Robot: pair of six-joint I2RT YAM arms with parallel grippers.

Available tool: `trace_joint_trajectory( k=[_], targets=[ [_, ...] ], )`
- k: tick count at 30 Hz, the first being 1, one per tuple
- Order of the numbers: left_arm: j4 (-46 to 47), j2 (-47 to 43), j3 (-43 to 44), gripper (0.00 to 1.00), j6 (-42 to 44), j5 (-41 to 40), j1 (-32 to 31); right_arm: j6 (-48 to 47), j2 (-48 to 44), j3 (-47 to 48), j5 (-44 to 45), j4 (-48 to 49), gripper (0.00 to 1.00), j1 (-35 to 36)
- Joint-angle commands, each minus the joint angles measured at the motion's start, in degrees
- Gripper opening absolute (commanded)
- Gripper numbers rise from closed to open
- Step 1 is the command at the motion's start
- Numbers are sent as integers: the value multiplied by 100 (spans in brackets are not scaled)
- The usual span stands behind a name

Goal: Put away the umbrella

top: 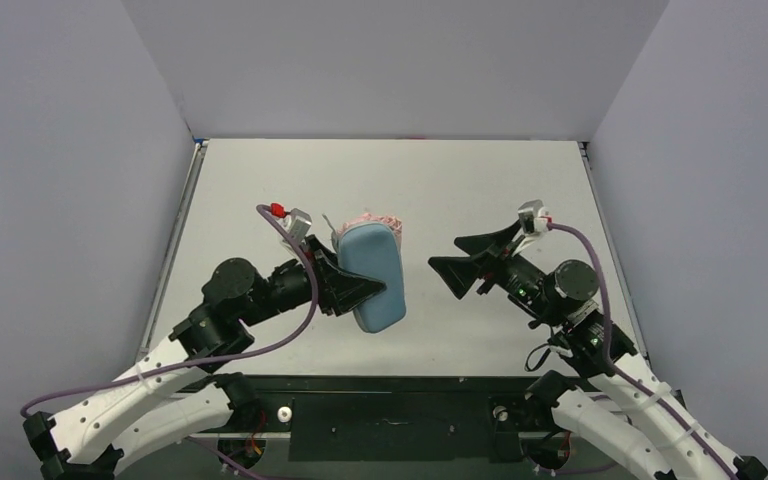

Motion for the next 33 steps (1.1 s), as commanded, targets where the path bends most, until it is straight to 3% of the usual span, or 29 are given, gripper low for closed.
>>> trace_joint_trajectory(
  k=[1,11,15,23,33],
  targets=[
    [-1010,-351,776,1,471,-104,42,-871,-150,-659,118,-63,84,353],
    [-2465,-538,1812,2,382,-397,51,-2478,-82,-1585,2248,1560,69,3254],
    [-2825,-427,1986,2,284,-756,51,-3183,238,-1906,2773,2404,66,4005],
    [-3307,-78,2126,0,-259,-1188,49,-3757,1258,-1756,3164,3477,61,4432],
    [-3442,23,2071,0,-428,-1274,51,-4086,1877,-1493,3219,3893,52,4430]
  ],
)
